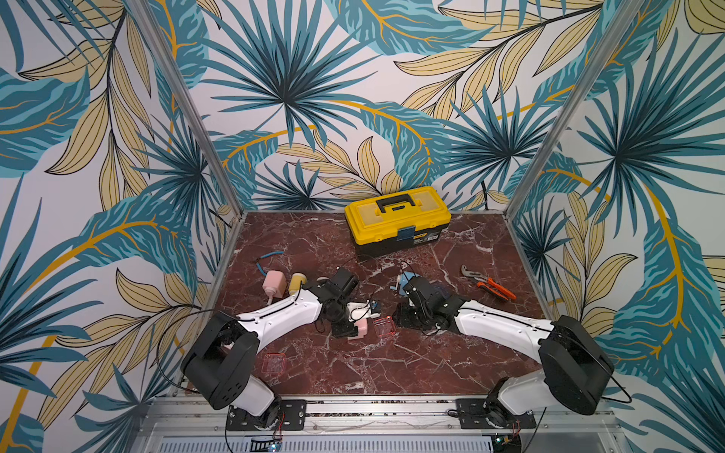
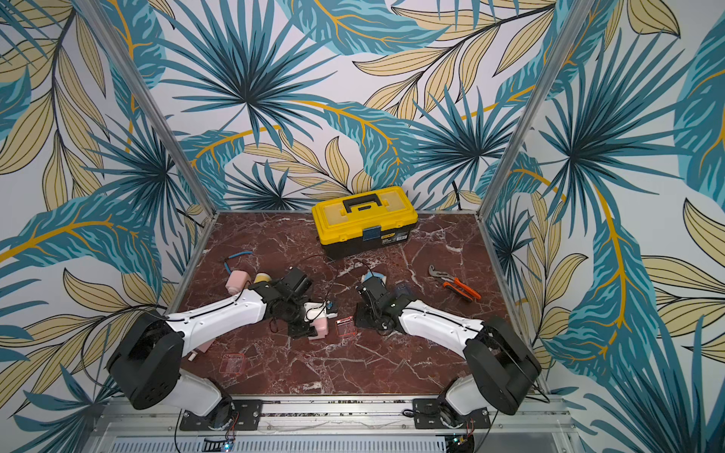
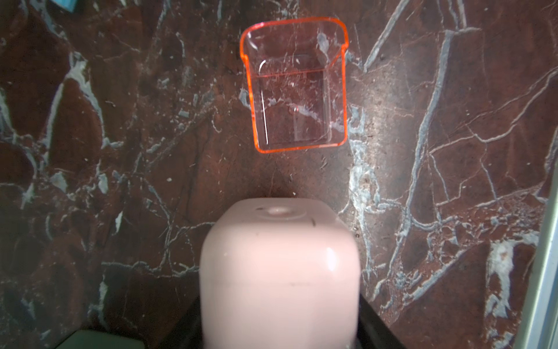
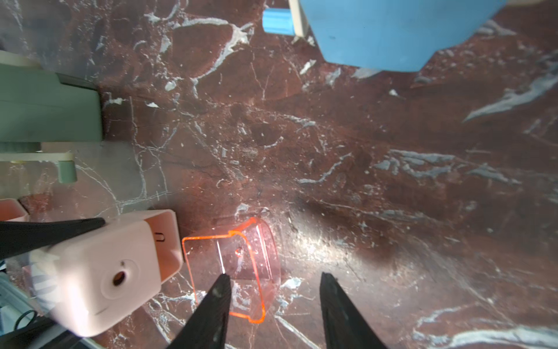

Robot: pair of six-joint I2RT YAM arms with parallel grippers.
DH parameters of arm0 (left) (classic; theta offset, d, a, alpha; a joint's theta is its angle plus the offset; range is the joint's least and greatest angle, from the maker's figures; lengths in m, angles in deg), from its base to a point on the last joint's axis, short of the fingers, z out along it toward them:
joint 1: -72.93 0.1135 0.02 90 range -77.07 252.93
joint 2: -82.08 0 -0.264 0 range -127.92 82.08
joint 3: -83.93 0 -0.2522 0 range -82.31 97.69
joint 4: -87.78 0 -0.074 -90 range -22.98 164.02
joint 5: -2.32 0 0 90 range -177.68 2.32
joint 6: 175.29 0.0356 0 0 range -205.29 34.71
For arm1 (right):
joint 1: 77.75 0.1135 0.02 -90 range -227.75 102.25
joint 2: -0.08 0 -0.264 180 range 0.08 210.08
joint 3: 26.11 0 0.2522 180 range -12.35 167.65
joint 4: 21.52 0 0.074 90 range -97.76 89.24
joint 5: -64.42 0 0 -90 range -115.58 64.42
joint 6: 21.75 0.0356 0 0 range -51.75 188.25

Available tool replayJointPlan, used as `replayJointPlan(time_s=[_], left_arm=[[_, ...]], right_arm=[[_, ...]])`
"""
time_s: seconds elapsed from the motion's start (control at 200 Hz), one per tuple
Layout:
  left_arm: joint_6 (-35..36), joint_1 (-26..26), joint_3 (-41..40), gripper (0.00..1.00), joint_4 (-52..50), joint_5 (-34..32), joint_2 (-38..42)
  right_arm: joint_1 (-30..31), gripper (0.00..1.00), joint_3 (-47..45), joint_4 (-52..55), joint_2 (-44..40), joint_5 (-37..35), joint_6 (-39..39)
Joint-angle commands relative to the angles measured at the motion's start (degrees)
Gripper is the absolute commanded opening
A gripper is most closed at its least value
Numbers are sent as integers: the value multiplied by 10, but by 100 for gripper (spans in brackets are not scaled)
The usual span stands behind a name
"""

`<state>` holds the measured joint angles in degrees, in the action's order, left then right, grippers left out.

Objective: Put the tray back into the pencil sharpener
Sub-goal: Close the container of the pencil sharpener.

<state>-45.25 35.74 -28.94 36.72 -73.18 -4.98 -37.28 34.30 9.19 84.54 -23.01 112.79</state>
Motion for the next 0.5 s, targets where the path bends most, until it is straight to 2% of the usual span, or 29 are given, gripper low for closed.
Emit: replayJointPlan(time_s=[0.0,0.135,0.496], left_arm=[[-9,-15,31,58,0,24,-10],[-22,-36,46,57,0,27,-27],[-37,-45,59,57,1,19,-50]], right_arm=[[-4,50,-3,-14,16,23,-8],[-4,49,-3,-23,28,39,-8],[-7,44,-2,-39,57,79,-17]])
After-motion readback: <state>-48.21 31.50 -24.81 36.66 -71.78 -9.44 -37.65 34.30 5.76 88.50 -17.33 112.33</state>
